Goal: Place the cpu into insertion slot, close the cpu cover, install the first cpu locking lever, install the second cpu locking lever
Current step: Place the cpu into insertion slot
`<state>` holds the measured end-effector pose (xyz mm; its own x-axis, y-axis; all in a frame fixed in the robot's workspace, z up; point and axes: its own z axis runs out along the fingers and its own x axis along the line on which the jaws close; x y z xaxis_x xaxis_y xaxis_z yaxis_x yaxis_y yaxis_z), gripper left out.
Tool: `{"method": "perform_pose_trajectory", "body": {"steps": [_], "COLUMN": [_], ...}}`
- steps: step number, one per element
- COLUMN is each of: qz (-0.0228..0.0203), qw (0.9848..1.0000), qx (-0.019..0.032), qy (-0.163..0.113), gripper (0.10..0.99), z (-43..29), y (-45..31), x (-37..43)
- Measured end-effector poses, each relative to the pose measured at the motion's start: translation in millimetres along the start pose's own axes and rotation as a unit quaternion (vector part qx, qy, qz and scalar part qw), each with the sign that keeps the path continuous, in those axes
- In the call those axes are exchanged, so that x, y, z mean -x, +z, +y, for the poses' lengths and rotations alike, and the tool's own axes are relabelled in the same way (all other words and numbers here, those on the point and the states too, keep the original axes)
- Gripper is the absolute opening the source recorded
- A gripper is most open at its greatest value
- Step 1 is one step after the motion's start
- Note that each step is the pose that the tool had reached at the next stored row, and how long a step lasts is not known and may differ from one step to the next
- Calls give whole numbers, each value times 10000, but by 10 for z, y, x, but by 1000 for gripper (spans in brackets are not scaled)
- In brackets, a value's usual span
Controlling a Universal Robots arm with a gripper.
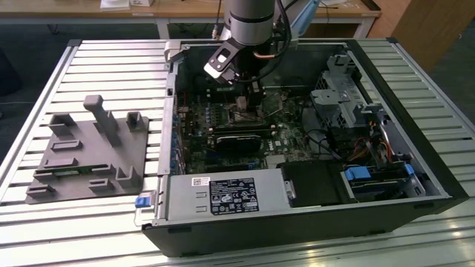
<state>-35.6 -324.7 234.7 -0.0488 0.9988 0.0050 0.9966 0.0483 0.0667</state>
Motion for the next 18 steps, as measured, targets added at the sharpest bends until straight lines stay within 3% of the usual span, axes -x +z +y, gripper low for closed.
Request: {"method": "perform_pose_trajectory", "body": {"steps": [12, 18], "qz": [-6, -6], "qw": [10000, 10000], "qx": [0, -1], "qy": [-3, 0], "gripper": [537, 537], "z": [-10, -12], "y": [169, 195], "x": [-31, -31]}}
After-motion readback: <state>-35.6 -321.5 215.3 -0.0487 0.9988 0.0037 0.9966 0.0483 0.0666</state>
